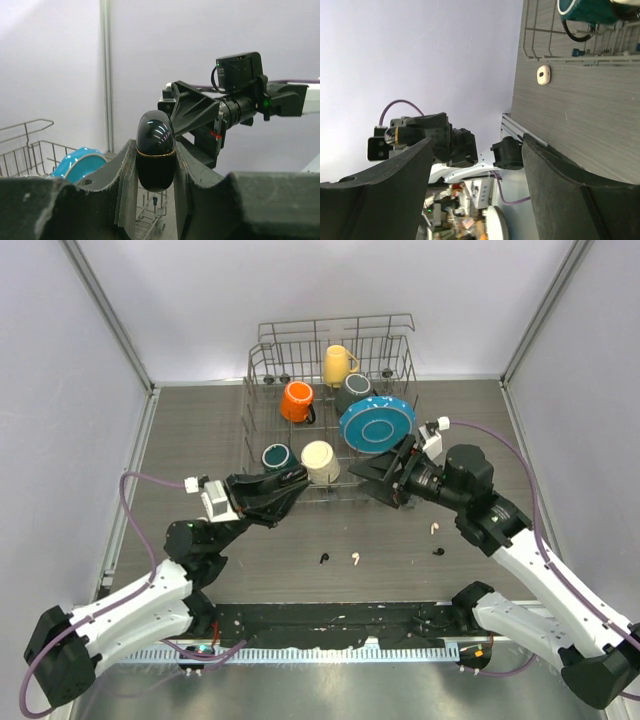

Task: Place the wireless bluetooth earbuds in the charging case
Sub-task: Open the charging case.

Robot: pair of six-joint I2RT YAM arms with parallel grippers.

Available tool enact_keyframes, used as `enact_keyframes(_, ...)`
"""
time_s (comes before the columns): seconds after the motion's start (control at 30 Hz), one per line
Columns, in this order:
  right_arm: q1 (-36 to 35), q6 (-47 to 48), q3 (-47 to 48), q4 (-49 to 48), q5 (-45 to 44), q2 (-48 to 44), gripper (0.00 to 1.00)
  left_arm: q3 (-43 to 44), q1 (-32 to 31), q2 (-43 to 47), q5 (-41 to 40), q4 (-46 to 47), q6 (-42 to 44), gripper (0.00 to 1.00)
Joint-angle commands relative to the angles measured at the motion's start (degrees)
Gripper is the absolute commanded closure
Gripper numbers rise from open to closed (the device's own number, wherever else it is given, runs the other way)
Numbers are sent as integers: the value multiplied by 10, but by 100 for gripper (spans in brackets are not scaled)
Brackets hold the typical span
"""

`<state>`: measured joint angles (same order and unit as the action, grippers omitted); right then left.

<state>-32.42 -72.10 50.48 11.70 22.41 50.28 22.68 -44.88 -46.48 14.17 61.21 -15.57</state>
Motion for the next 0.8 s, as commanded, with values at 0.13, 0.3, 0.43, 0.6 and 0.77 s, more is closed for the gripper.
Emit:
enact_keyframes(0.13,0,241,113,145,-9,-34,29,-77,-2,24,34,26,-4,100)
enact_keyframes(0.3,-4,375,191,285,-70,0,42,-78,-2,-9,33,50,-36,100)
enact_keyframes(0.43,-14,425,184,279,-69,18,47,-70,-2,-62,55,93,-63,100)
enact_keyframes(0.6,-44,474,207,263,-69,46,48,-62,-2,-111,68,138,-96,100)
enact_keyframes(0.77,-103,512,224,266,-118,80,46,-43,-2,-166,98,174,-127,100)
